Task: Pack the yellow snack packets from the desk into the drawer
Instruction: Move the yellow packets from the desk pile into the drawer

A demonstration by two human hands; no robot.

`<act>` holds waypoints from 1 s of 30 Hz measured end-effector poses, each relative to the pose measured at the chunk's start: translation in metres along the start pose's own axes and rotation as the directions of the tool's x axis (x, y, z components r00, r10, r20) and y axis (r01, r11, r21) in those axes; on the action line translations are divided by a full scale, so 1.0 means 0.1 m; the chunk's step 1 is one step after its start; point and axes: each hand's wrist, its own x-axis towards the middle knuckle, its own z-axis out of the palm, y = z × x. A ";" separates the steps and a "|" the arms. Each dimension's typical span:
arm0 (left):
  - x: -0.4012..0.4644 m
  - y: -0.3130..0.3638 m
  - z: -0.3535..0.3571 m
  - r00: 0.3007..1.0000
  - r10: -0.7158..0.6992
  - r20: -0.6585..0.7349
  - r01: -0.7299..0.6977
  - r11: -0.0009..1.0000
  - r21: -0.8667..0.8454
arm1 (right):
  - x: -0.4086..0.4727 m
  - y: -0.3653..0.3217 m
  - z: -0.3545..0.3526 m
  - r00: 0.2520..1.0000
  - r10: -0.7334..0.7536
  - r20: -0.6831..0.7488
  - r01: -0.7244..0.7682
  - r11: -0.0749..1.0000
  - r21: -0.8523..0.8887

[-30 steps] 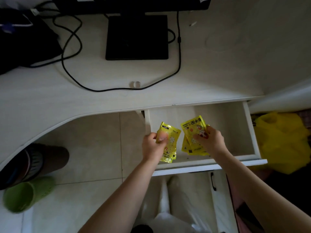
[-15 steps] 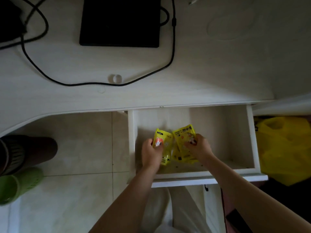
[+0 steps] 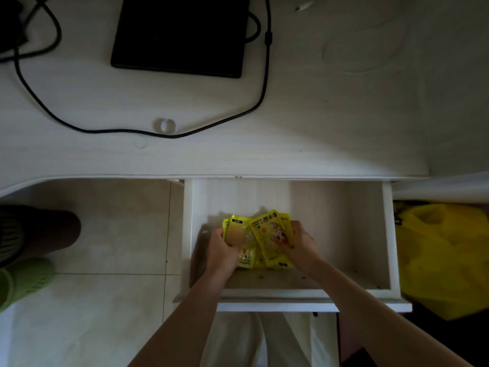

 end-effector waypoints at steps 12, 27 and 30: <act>-0.36 0.20 -0.20 0.999 0.049 -0.013 -0.048 0.998 0.026 | -0.23 -0.07 -0.39 1.000 0.005 -0.017 -0.008 0.981 -0.196; -1.26 0.00 -1.26 0.897 0.375 -0.233 -0.344 0.924 0.165 | -1.18 -1.33 0.05 0.859 -0.480 0.177 0.491 0.674 -0.552; -1.41 -0.31 -1.53 0.878 0.342 -0.334 -0.304 0.939 0.161 | -1.43 -1.62 0.39 0.809 -0.525 0.262 0.569 0.591 -0.572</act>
